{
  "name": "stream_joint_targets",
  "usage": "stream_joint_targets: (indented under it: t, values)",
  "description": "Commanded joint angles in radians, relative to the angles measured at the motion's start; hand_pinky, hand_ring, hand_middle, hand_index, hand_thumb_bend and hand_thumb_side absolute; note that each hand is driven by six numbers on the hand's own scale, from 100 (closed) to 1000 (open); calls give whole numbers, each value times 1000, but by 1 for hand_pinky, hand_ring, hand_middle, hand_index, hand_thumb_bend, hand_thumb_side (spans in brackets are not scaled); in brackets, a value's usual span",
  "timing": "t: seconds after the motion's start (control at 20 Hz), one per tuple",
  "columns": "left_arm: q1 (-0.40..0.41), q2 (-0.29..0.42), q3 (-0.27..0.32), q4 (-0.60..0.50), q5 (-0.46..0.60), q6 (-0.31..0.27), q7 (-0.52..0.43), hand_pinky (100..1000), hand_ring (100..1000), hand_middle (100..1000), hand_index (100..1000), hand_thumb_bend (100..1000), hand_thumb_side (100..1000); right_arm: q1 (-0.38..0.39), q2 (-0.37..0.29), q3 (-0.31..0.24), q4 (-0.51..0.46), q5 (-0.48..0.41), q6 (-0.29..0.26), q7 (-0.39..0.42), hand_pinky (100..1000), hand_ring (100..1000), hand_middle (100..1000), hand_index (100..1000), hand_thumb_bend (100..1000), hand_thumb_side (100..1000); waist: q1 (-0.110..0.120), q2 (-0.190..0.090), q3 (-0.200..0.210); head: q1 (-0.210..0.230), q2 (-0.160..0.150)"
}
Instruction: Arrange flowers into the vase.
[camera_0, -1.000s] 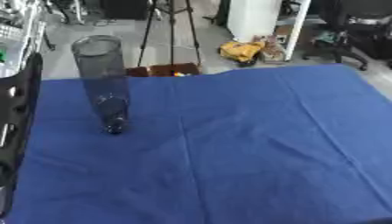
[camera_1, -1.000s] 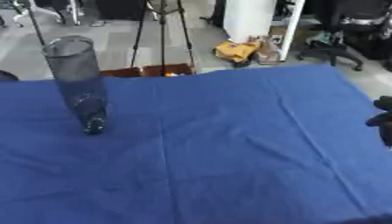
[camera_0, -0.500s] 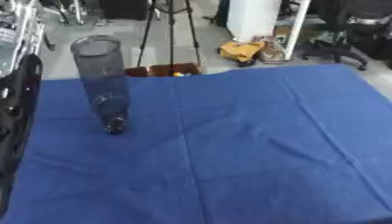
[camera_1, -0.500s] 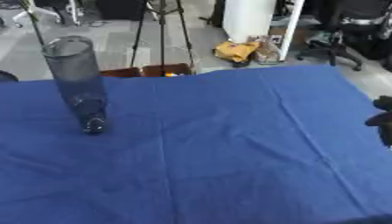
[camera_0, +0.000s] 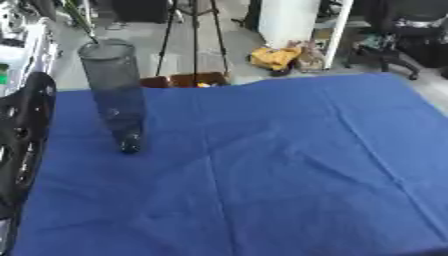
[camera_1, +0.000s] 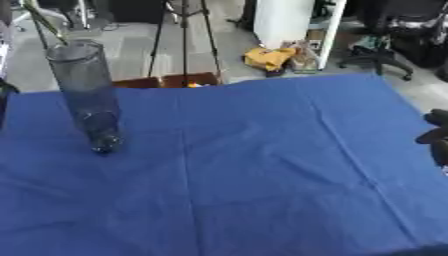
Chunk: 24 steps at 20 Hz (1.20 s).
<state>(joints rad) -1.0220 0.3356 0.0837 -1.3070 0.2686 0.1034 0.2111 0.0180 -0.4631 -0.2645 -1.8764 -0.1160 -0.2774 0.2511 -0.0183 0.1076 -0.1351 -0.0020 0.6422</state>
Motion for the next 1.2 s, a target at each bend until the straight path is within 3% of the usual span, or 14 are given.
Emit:
stream_joint_targets:
  t: [0.05, 0.8, 1.2]
  values:
    - [-22, 37, -7, -10, 61, -6, 10, 100, 100, 100, 100, 910, 353, -6, -26, -10, -8, -6, -2, 3, 829, 954, 586, 907, 277, 599, -7, -14, 2, -2, 4]
    - [-17, 101, -48, -54, 338, -46, 65, 100, 100, 100, 100, 910, 354, -5, -28, -11, -7, -8, -4, 4, 830, 954, 587, 908, 277, 600, -9, -17, 3, -3, 4]
    - [-8, 126, -62, -81, 337, 8, 64, 100, 100, 100, 100, 899, 377, -3, -31, -11, -3, -10, -6, 3, 830, 953, 587, 908, 277, 601, -14, -24, 10, -5, 9]
